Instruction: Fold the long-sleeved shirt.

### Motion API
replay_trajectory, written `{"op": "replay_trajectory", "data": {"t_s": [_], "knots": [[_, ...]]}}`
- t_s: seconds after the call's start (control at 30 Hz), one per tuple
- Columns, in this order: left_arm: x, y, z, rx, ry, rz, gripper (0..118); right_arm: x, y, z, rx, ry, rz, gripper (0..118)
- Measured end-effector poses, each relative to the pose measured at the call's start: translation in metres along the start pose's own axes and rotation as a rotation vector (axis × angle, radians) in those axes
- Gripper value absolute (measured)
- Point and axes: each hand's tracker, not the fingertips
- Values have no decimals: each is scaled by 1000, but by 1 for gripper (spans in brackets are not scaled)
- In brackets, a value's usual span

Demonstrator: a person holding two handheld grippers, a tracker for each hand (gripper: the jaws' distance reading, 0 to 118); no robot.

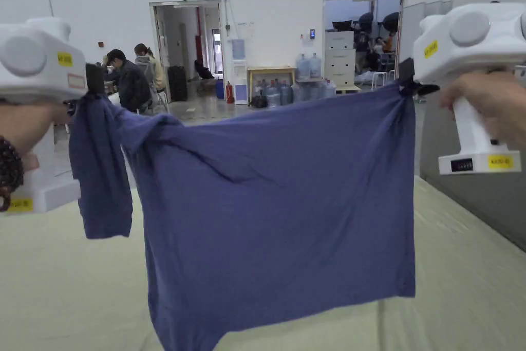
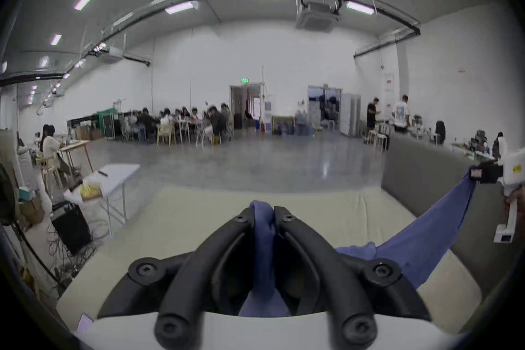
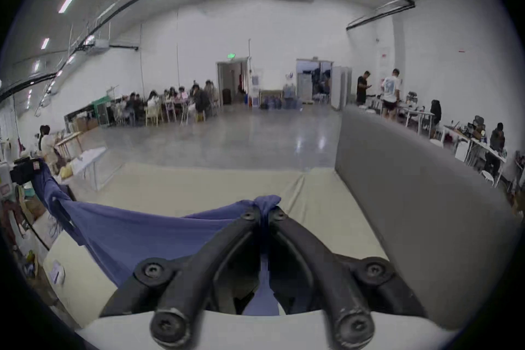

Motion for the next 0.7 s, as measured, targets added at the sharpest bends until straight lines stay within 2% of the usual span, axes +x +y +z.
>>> {"op": "replay_trajectory", "data": {"t_s": [0.17,0.33,0.4,0.47,0.7], "knots": [[3,70,-1,127,31,27,5,-1,67,12,99,-16,-52,0],[-1,63,-15,72,54,59,5,-5,73,11,103,-27,-39,0],[-3,42,-27,27,47,68,5,-6,55,-1,78,-24,-29,0],[-1,9,-43,-42,40,57,5,-2,35,-42,9,-14,-21,0],[1,-138,-109,-300,24,57,5,4,-123,-124,-198,-5,-26,0]]}}
